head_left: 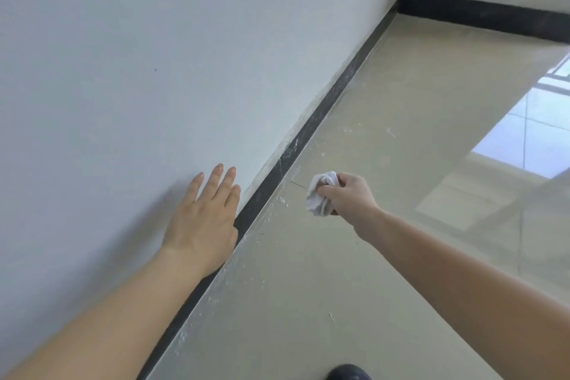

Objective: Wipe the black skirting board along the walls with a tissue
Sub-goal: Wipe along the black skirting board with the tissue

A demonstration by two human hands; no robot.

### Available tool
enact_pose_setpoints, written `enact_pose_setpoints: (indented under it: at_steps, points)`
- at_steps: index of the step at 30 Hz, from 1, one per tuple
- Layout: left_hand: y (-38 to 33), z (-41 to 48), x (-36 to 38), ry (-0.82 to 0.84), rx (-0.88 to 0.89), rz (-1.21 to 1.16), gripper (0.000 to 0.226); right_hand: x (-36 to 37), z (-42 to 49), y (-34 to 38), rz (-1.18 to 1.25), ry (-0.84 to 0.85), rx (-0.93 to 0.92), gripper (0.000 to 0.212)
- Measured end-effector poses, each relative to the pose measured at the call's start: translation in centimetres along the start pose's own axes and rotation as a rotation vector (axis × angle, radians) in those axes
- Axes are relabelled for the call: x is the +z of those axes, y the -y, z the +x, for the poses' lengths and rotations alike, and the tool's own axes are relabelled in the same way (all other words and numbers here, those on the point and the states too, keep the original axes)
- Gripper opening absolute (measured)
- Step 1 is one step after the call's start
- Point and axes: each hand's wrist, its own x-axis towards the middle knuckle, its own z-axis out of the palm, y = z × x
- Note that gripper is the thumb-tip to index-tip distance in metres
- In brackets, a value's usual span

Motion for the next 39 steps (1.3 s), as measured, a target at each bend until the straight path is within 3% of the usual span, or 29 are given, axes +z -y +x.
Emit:
enact_pose_setpoints:
  at_steps: [9, 11, 14, 18, 23, 33, 35, 39]
  points:
    - [0.0, -2.6, -12.0, 0.184, -0.1, -0.413, 0.062, -6.6, -9.0, 8.3, -0.121, 0.023, 0.096, 0.004]
    - [-0.9, 1.5, -17.2, 0.223, -0.043, -0.459, 0.062, -11.6, -7.0, 11.4, -0.127, 0.006, 0.167, 0.006]
    - [-1.2, 2.7, -19.8, 0.256, -0.059, -0.443, 0.06, -13.0, -7.1, 13.1, -0.162, 0.033, 0.123, 0.012]
    - [-3.1, 6.8, -23.8, 0.281, -0.051, -0.507, 0.059, -18.0, -4.6, 15.1, -0.195, 0.026, 0.212, 0.013]
    - [-2.8, 10.9, -25.7, 0.316, -0.029, -0.459, 0.057, -21.4, 0.8, 18.1, -0.209, -0.005, 0.259, 0.007]
    - [-4.1, 25.5, -25.2, 0.292, -0.109, -0.401, 0.059, -27.2, 15.3, 23.0, -0.393, 0.112, 0.16, 0.017]
    - [-5.0, 27.6, -24.4, 0.156, -0.092, -0.388, 0.061, -27.9, 17.8, 22.5, -0.408, 0.121, 0.167, 0.014]
    - [-5.4, 30.0, -22.3, 0.091, -0.112, -0.322, 0.062, -26.7, 21.5, 20.3, -0.43, 0.143, 0.213, 0.011]
